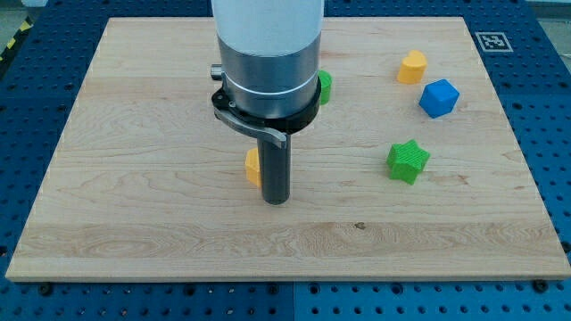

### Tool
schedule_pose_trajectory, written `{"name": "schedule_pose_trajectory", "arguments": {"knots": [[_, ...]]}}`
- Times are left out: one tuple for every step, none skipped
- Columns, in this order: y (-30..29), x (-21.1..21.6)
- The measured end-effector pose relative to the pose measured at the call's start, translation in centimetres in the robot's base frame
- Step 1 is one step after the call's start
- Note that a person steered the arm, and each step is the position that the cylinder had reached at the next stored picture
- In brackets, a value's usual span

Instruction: Slide the yellow hexagon to the center

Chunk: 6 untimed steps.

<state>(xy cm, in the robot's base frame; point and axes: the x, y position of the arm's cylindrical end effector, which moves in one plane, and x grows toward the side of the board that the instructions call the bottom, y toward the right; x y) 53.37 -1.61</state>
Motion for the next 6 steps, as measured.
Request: {"name": "schedule_pose_trajectory", "arguments": {"knots": [[-0.1, 1.1], [-1.5, 2.5], [-5.3, 2.3], [-5.6, 2.3], [-5.6, 0.9], [-4.8, 0.4]]}}
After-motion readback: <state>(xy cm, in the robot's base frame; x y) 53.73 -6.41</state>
